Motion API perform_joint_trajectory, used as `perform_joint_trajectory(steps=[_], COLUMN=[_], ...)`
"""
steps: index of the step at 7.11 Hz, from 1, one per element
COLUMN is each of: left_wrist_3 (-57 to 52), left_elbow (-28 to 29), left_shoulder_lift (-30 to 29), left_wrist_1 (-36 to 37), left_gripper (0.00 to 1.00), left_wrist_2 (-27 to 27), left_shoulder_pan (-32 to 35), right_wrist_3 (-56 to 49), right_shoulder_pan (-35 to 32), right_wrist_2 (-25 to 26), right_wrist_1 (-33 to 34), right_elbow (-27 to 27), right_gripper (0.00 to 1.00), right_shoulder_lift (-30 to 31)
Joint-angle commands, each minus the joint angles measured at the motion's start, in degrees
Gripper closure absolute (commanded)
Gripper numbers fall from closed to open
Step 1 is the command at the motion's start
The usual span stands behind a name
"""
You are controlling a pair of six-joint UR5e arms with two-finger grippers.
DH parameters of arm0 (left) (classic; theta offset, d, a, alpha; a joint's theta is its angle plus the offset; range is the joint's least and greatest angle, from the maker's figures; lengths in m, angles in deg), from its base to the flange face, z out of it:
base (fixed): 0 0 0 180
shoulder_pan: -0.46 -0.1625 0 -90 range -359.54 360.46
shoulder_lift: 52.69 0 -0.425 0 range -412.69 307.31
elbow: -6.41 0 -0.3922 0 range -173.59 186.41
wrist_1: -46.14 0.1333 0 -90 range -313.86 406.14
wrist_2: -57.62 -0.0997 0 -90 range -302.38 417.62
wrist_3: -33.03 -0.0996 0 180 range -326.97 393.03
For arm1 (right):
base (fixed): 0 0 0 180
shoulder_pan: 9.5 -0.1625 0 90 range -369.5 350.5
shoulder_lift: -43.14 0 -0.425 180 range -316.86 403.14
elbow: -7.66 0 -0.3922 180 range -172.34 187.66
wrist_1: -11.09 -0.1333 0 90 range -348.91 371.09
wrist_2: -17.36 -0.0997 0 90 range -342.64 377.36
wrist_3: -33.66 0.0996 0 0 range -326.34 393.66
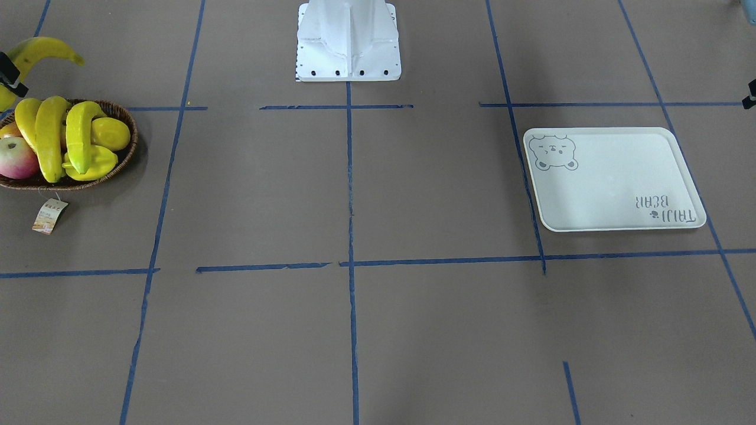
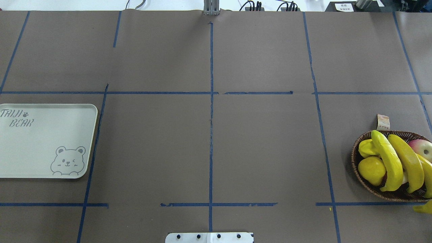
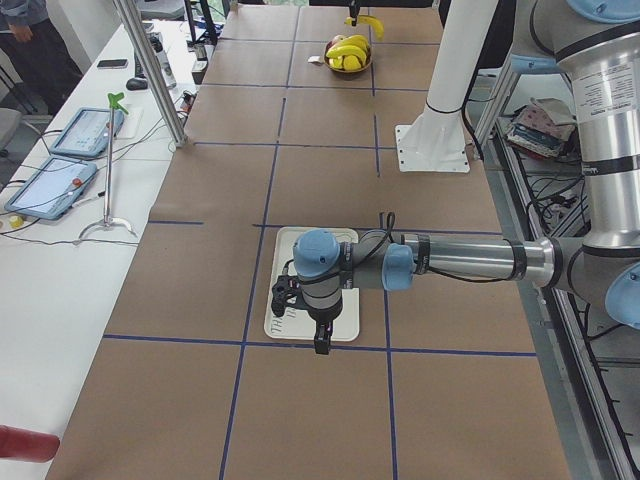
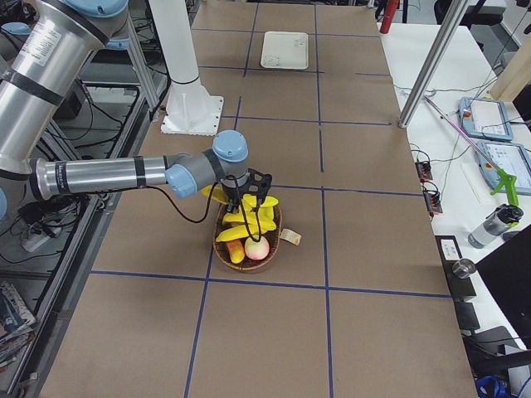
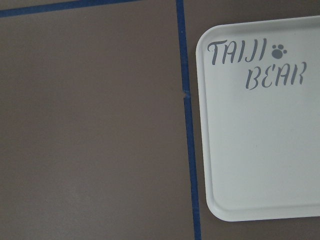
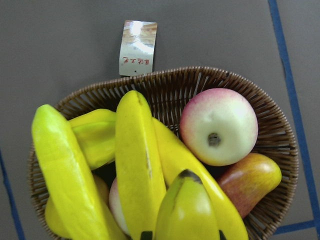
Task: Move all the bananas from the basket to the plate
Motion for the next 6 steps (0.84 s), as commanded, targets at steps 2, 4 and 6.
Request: perform_joint_trajectory(steps=[2,4,6], left_wrist_3=[0.2,0.5,0.6], left_elbow=[-0.6,-0.6,1.0], left_shoulder_lift=[-0.2,-2.4,-9.4], left_wrist_1=[-3.2,-6.5,-10.3], left_gripper=[0.00,0.00,0.00], left_wrist_2=[1.5,1.8,1.7], left_shoulder_pan=[0.0,-2.2,-2.4], right_wrist_3=[1.3,9.0,18.3], right_shoulder_pan=[-0.9,-0.2,4.1], right_wrist_2=[-4.5,-4.6,-3.5], right_wrist_1=[-0.1,-0.2,-0.3], right_elbow=[-0.4,-0.9,-1.3], right_gripper=[1.00,1.00,1.00], right_shoulder_lift=[-6.2,-11.9,-18.8])
